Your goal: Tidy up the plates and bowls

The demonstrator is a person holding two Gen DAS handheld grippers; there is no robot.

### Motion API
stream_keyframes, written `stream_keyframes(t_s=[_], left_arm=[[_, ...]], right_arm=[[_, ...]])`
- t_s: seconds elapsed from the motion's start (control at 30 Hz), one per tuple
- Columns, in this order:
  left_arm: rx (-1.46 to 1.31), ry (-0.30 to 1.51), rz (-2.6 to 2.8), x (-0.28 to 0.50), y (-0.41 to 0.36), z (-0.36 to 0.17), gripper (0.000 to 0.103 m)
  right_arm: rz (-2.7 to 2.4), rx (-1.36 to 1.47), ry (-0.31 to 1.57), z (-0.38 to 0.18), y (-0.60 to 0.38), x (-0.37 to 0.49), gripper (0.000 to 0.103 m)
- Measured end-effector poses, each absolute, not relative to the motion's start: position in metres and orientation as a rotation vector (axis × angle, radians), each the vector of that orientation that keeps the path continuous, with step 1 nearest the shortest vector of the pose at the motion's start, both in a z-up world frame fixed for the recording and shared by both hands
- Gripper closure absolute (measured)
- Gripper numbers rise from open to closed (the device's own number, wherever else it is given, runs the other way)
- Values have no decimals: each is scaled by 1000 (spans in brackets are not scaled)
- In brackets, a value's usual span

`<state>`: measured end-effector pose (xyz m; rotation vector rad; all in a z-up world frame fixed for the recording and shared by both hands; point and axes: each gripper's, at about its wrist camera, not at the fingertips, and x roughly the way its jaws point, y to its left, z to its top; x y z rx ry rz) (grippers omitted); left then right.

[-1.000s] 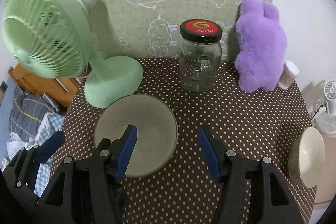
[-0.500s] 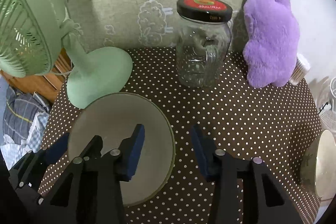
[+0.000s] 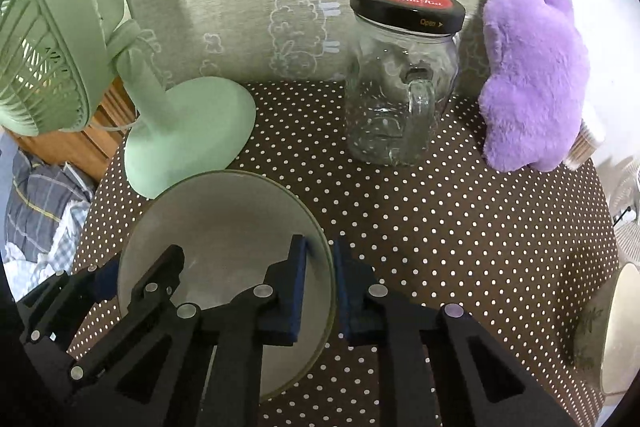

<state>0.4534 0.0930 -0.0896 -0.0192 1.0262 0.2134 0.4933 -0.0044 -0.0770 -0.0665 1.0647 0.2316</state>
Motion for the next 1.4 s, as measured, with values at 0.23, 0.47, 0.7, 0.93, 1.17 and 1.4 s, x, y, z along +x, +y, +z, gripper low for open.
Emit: stream_keyframes(t_s=[0.23,0.47,0.7,0.93,1.17,1.4], left_arm=[[8,1030,203,448,86,-87,80],[21,1020,195,438,81,-78,80],[29,1012,176,426,77,-66,80],[35,983,142,413,78,-45,80],[54,940,104,396,75,-12,80],[53,930,95,373,75,14,80]], right_arm=[[246,-91,1075,-74,-7,489,86],[248,-102,1066,-64,-13,478,86],[231,-98,1055,-50,-16,462,86],[201,-101,1033,-30,-15,448,86],[158,-81,993,4,-20,424,86],[133,-63,972,30,-21,397,86]])
